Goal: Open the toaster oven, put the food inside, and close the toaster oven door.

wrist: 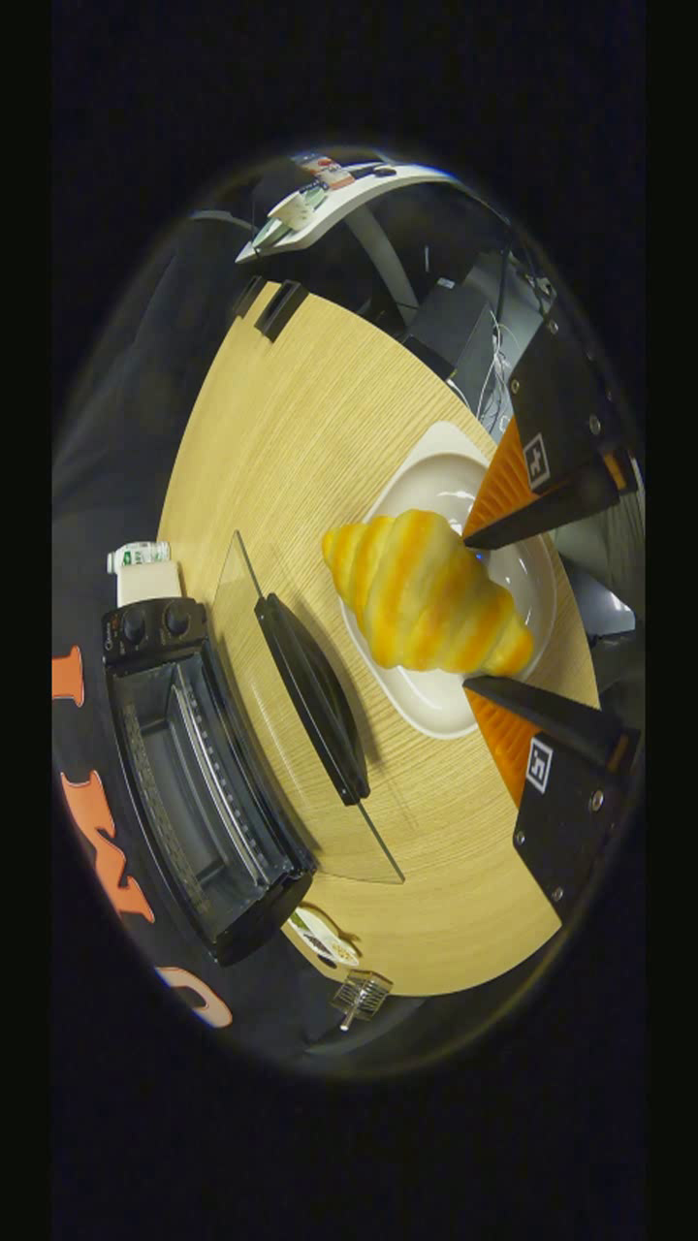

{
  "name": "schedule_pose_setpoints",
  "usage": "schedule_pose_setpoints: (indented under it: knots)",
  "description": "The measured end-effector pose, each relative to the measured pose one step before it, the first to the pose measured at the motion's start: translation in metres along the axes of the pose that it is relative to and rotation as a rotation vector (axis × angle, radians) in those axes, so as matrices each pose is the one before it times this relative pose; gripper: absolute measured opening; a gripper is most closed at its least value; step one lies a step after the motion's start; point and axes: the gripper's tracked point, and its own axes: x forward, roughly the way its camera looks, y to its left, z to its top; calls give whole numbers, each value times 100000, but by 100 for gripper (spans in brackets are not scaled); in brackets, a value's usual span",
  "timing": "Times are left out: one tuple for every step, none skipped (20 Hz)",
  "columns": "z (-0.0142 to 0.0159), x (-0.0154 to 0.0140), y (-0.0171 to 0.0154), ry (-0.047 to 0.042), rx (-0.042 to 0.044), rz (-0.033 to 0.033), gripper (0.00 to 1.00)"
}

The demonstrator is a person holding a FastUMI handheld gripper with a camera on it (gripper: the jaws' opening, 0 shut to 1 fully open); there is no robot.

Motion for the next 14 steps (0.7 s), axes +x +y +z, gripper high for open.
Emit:
schedule_pose_setpoints:
  knots:
    - [88, -185, -50, 38, 1972, 1339, 68]
    - [152, -276, 39, -448, 1664, 1262, 63]
    - [256, -270, -119, -686, 649, 835, 57]
    - [445, -410, -91, -1146, 554, 921, 55]
    - [388, -519, -33, -804, 532, 1170, 52]
    - [454, -541, -10, -693, 805, 1388, 51]
    - [592, -469, 45, -1314, 953, 1355, 49]
    - [593, -613, 11, -1525, 438, 1094, 49]
    - [602, -505, 117, -1238, -154, 1149, 49]
    - [676, -517, 111, -1632, 177, 1212, 49]
    - [613, -499, 297, -1238, 390, 1579, 49]
    - [635, -405, 385, -1210, 429, 1800, 49]
    - [804, -227, 386, -1557, 272, 1835, 49]
    - [701, -175, 349, -1319, -364, 1227, 49]
